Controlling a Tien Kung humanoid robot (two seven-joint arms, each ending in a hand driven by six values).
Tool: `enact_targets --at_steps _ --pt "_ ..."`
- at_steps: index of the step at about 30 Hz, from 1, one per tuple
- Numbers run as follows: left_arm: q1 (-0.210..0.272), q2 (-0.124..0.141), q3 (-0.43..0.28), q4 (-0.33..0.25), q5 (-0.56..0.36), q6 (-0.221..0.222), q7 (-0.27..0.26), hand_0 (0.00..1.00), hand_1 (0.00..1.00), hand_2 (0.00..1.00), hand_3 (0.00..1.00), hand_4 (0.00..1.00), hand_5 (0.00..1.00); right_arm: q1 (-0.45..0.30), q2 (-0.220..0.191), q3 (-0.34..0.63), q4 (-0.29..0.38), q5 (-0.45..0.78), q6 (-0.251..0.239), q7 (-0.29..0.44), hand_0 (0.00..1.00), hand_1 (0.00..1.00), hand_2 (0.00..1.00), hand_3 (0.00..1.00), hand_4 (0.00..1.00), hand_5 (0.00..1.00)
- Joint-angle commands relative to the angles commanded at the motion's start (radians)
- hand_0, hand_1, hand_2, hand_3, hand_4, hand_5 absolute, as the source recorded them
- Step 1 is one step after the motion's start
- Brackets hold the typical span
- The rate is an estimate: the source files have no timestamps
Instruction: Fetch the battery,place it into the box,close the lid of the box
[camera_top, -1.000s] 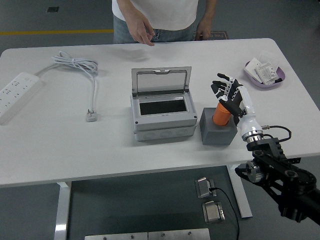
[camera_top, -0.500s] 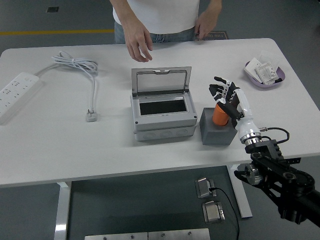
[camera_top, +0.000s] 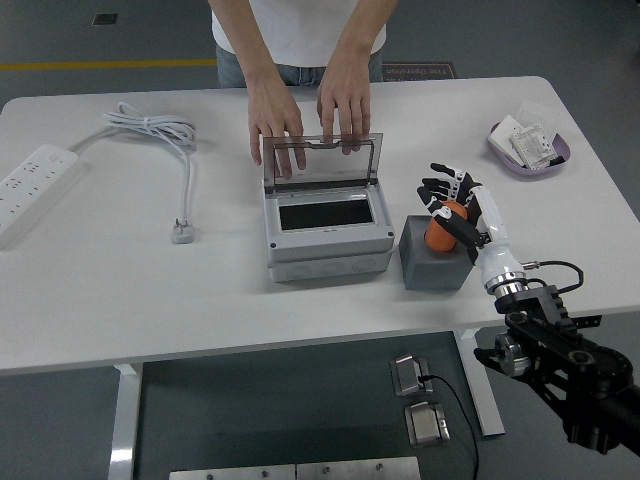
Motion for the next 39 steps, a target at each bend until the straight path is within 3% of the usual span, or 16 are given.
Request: enact_targets --at_steps 12,13,18,19,36,39 --pt "-0.002 -0.001 0.002 0.000 -0.002 -0.001 -0.001 0.669 0.718 0.676 0.627 0.624 0.202 -0.003 0.001 -0.007 0.002 -0.010 -0.009 0.000 0.726 0.718 0.663 0.753 0.667 0.189" --pt "-0.002 -0.001 0.002 0.000 -0.002 -0.001 -0.001 0.668 0.718 0.677 0.627 0.626 0.199 -0.003 0.001 -0.007 0.002 -0.010 -0.010 0.000 0.701 0.706 0.644 0.738 0.576 0.120" --pt "-0.002 -0.001 0.001 -0.001 -0.002 -0.001 -0.001 0.668 0.718 0.677 0.627 0.626 0.199 -0.005 0.002 -0.012 0.002 -0.009 -0.011 0.000 0.701 0.706 0.644 0.738 0.576 0.120" --pt "-0.002 -0.001 0.001 -0.001 -0.002 -0.001 -0.001 0.668 0.718 0.677 0.627 0.628 0.196 -0.006 0.002 -0.013 0.002 -0.009 -0.011 0.000 0.676 0.666 0.624 0.696 0.461 0.045" --pt "-0.003 0.000 0.004 -0.001 -0.005 0.000 -0.002 0.668 0.717 0.677 0.629 0.632 0.192 -0.009 -0.001 -0.016 0.003 0.005 -0.008 0.000 0.677 0.652 0.612 0.669 0.419 0.057" --pt "-0.002 -0.001 0.006 -0.001 -0.008 0.000 -0.003 0.668 0.717 0.678 0.630 0.634 0.192 -0.010 -0.001 -0.018 0.002 0.015 -0.007 0.000 0.679 0.654 0.603 0.663 0.376 0.074"
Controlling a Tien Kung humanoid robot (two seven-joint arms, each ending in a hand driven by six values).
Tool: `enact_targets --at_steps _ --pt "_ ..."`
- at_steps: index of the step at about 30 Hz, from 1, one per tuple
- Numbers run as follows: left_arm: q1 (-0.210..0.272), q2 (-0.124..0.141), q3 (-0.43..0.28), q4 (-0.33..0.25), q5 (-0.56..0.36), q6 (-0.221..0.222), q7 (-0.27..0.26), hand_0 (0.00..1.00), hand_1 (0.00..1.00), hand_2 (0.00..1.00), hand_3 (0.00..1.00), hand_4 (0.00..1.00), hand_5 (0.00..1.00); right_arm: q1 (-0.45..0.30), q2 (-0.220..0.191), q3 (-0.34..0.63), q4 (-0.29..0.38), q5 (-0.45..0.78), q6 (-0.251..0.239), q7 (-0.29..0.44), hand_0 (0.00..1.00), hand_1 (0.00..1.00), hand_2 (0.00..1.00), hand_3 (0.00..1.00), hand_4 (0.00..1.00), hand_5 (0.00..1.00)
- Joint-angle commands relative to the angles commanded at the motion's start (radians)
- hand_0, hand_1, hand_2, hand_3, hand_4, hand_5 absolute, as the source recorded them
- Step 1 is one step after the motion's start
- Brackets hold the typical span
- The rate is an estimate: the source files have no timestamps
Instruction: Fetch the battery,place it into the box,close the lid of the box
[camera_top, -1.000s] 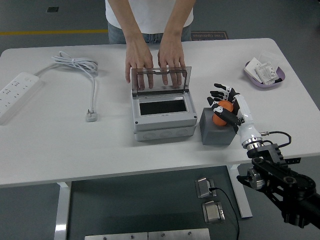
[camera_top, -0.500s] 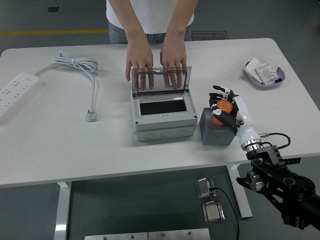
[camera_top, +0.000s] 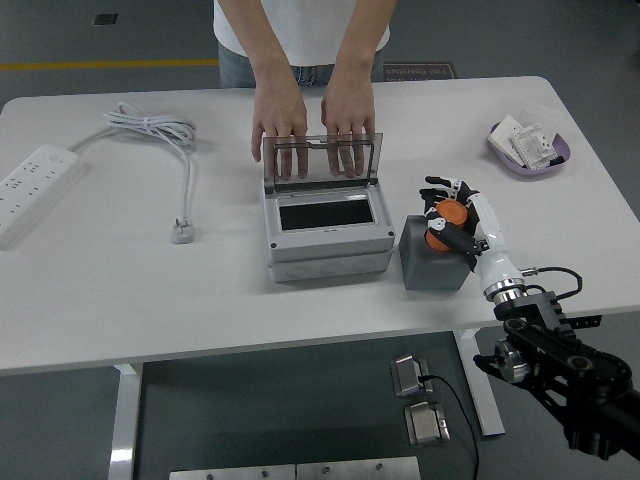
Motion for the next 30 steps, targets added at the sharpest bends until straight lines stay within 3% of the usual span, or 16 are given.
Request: enact_targets --at_steps 3,4,15,16,22,23,30 --pt "0.000 0.000 0.002 0.000 -0.002 0.000 -0.001 0.668 0.717 0.678 0.630 0.634 0.192 -0.001 0.000 -0.006 0.000 0.007 0.000 0.000 0.679 0.654 0.603 0.663 0.376 0.074" --pt "0.000 0.000 0.002 0.000 -0.002 0.000 -0.001 0.668 0.717 0.679 0.630 0.637 0.194 -0.002 0.001 -0.009 0.000 0.009 0.001 0.000 0.662 0.622 0.587 0.625 0.112 0.048" --pt "-0.001 0.001 0.007 0.001 -0.008 0.001 -0.004 0.668 0.717 0.680 0.631 0.641 0.195 -0.005 0.003 -0.025 0.002 0.023 -0.001 0.000 0.631 0.601 0.570 0.592 0.057 0.055" --pt "-0.001 0.001 0.007 0.001 -0.008 0.001 -0.004 0.668 0.718 0.684 0.633 0.646 0.197 -0.005 0.003 -0.024 0.002 0.024 -0.002 0.000 0.585 0.526 0.518 0.560 0.040 0.047" --pt "-0.001 0.001 0.014 0.001 -0.015 0.001 -0.007 0.668 0.718 0.684 0.633 0.646 0.197 -0.005 0.002 -0.023 0.005 0.023 -0.004 0.000 0.585 0.526 0.518 0.560 0.040 0.047" --pt "-0.001 0.001 0.016 0.001 -0.016 0.001 -0.008 0.668 0.718 0.684 0.632 0.647 0.198 -0.005 0.002 -0.024 0.005 0.023 -0.005 0.000 0.572 0.499 0.477 0.495 0.029 0.055" --pt "-0.001 0.001 0.019 0.002 -0.018 0.001 -0.010 0.668 0.718 0.684 0.632 0.650 0.201 -0.006 0.001 -0.023 0.008 0.020 -0.011 0.000 0.534 0.455 0.425 0.448 0.051 0.026"
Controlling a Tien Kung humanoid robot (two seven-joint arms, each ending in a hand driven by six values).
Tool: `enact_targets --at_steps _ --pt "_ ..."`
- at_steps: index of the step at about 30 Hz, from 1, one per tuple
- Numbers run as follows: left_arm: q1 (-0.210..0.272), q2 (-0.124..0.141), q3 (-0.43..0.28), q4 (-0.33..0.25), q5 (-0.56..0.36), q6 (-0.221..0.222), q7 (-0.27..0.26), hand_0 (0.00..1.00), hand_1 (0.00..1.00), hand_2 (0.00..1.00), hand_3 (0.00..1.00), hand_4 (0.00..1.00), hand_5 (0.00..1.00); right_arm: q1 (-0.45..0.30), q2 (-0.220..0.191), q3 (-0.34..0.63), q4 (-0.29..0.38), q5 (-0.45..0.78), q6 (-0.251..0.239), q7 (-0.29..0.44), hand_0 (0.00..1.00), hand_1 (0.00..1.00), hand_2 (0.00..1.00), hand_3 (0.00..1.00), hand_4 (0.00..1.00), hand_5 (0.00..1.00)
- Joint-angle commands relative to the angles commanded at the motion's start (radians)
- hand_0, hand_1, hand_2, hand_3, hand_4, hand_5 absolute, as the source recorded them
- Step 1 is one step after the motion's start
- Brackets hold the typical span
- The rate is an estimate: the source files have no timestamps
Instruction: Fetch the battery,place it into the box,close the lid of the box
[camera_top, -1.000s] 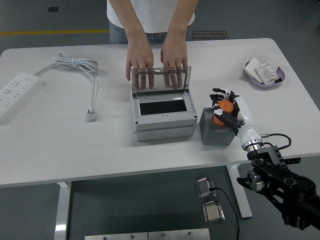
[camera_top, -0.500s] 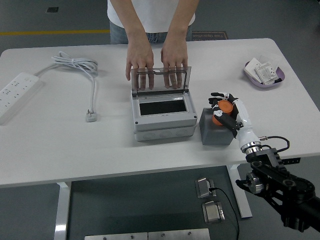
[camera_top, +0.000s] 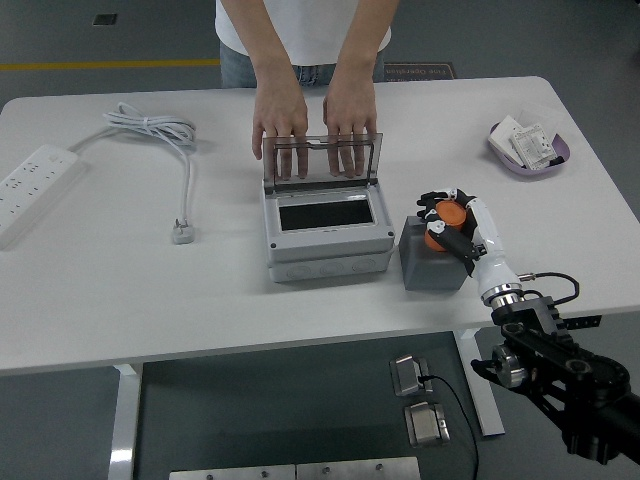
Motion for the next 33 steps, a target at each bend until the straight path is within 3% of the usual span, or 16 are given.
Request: enact_targets --at_steps 9,10,15,16,24,33 --pt "0.001 0.000 -0.004 0.000 0.005 0.003 -0.001 0.668 0.718 0.683 0.632 0.651 0.202 0.001 -0.004 0.009 0.025 -0.012 -0.007 0.000 0.481 0.423 0.401 0.430 0.002 0.043" --pt "0.001 -0.001 -0.006 0.000 0.007 0.003 0.000 0.668 0.719 0.684 0.632 0.651 0.202 0.002 -0.004 0.011 0.028 -0.014 -0.008 0.000 0.411 0.380 0.374 0.402 0.002 0.012" --pt "0.002 -0.001 -0.007 0.000 0.010 0.005 -0.001 0.668 0.719 0.684 0.632 0.651 0.202 0.009 -0.006 0.019 0.036 -0.021 -0.010 0.000 0.411 0.380 0.374 0.402 0.002 0.012" --pt "0.002 -0.001 -0.007 0.001 0.010 0.006 -0.001 0.668 0.719 0.685 0.632 0.652 0.202 0.011 -0.006 0.021 0.036 -0.023 -0.010 0.000 0.341 0.353 0.371 0.388 0.002 0.002" --pt "0.005 -0.001 -0.011 0.001 0.016 0.009 0.000 0.668 0.719 0.687 0.632 0.651 0.202 0.036 -0.016 0.026 0.050 -0.040 -0.014 -0.002 0.345 0.364 0.378 0.393 0.002 0.002" --pt "0.007 0.001 -0.043 -0.001 0.047 0.012 0.011 0.668 0.720 0.688 0.632 0.652 0.203 0.123 -0.043 0.001 0.127 -0.227 -0.057 -0.133 0.350 0.375 0.381 0.392 0.002 0.002"
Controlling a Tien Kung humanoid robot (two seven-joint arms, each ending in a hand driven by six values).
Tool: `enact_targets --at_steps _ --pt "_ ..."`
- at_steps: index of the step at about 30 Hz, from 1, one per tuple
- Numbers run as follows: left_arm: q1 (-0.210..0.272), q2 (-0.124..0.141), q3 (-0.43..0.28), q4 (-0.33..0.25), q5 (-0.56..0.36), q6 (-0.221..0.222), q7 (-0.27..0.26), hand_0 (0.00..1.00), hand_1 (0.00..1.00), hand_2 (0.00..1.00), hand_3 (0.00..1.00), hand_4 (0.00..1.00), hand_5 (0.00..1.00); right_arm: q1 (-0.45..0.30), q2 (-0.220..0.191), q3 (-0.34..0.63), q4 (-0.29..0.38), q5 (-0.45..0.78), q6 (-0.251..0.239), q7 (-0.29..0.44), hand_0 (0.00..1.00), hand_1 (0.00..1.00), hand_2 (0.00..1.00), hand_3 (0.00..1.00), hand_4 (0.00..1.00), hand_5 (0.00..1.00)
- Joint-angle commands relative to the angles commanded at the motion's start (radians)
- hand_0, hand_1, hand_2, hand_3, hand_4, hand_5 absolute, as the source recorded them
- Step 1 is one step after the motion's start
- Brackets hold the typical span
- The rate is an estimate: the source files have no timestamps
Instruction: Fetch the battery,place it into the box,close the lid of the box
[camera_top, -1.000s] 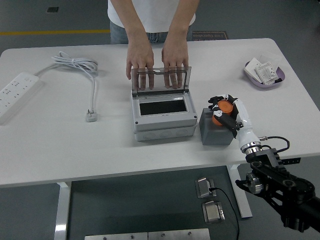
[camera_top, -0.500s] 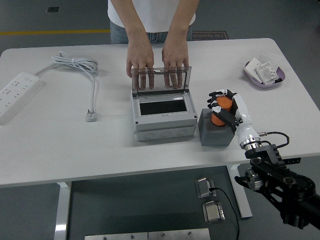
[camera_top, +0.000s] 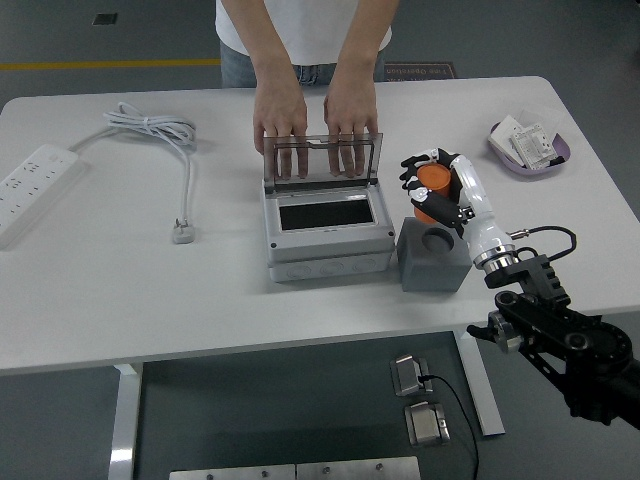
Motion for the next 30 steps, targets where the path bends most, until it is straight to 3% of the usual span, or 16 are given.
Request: enact_targets --at_steps 8,15,22,30 --pt "0.006 0.006 -0.065 -0.005 0.059 0.005 0.027 0.668 0.720 0.687 0.631 0.650 0.202 0.087 -0.002 -0.047 0.055 -0.214 -0.003 -0.152 0.322 0.355 0.373 0.382 0.002 0.002" --pt "0.008 0.011 -0.096 -0.008 0.085 0.007 0.040 0.668 0.721 0.688 0.632 0.651 0.202 0.142 0.042 -0.067 0.049 -0.405 0.020 -0.278 0.312 0.350 0.361 0.381 0.002 0.002" --pt "0.007 0.011 -0.103 -0.009 0.093 0.008 0.043 0.668 0.721 0.687 0.631 0.651 0.206 0.187 0.096 -0.078 0.002 -0.594 0.094 -0.423 0.307 0.345 0.359 0.381 0.002 0.002" --pt "0.006 0.012 -0.102 -0.009 0.093 0.008 0.043 0.668 0.722 0.688 0.630 0.649 0.204 0.218 0.128 -0.097 -0.044 -0.761 0.160 -0.574 0.303 0.344 0.361 0.378 0.002 0.002"
